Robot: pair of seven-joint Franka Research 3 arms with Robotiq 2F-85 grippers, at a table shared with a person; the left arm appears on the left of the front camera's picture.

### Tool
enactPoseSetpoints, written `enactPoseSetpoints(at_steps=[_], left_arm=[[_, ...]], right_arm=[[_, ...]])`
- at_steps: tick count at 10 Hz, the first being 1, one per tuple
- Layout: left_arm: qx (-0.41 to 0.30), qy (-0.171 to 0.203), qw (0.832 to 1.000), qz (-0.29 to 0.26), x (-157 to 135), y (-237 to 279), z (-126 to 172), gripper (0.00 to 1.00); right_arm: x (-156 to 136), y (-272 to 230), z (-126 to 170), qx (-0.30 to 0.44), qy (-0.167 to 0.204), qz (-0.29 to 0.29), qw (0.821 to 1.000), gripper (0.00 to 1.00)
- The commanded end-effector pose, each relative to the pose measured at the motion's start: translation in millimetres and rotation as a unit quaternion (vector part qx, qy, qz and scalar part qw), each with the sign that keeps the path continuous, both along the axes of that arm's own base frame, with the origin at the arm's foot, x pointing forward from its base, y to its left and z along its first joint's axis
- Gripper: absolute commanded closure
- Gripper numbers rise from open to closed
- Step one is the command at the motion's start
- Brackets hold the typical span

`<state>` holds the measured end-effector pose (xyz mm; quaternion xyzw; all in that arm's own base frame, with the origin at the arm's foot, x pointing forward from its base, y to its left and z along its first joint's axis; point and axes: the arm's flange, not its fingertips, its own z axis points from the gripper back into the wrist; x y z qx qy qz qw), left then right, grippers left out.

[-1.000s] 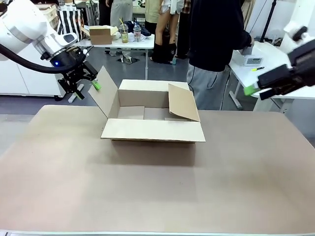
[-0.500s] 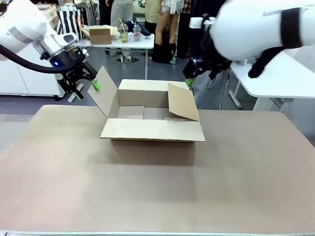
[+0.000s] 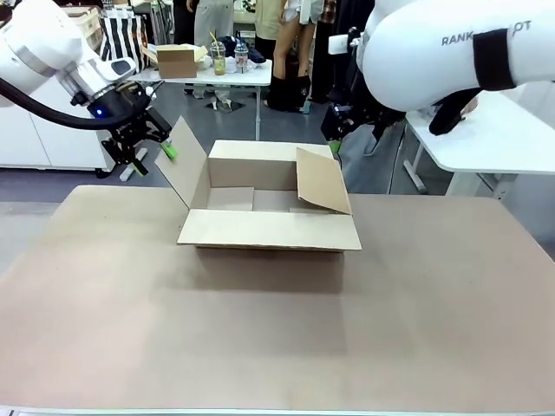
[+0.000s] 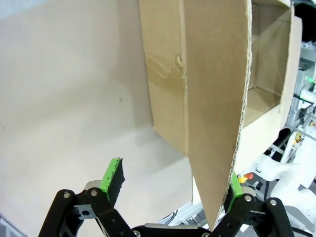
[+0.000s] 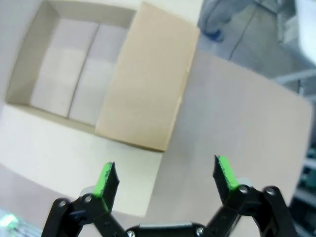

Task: Pack the gift set into the box.
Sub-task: Place both hands on the side flaps of the Package Box and spread them outward.

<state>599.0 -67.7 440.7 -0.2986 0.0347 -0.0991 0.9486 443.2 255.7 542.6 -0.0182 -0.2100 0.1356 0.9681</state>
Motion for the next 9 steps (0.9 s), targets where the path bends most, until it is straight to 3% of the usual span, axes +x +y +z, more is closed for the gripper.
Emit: enactPoseSetpoints(at_steps=[1, 2, 3, 4, 7, 9], left_arm=[[0.004, 0.001, 1.000, 0.010, -3, 0, 2, 0.00], [0.004, 0.001, 1.000, 0.010, -3, 0, 2, 0.00], [0.004, 0.001, 1.000, 0.010, -3, 0, 2, 0.00], [0.004, 0.001, 1.000, 0.010, -3, 0, 2, 0.00], [0.004, 0.001, 1.000, 0.010, -3, 0, 2, 0.00], [0.004, 0.001, 1.000, 0.010, -3, 0, 2, 0.00]], right_arm=[[57, 40, -13, 0.055, 0.014, -0.138, 0.989, 0.00], [86, 62, -16, 0.081, 0.004, -0.147, 0.986, 0.00], [113, 75, -25, 0.071, 0.000, -0.194, 0.978, 0.00], [135, 88, -40, 0.099, 0.023, -0.229, 0.968, 0.00], [155, 121, -80, -0.033, 0.007, -0.232, 0.972, 0.00], [162, 134, -95, -0.089, 0.002, -0.248, 0.965, 0.00]])
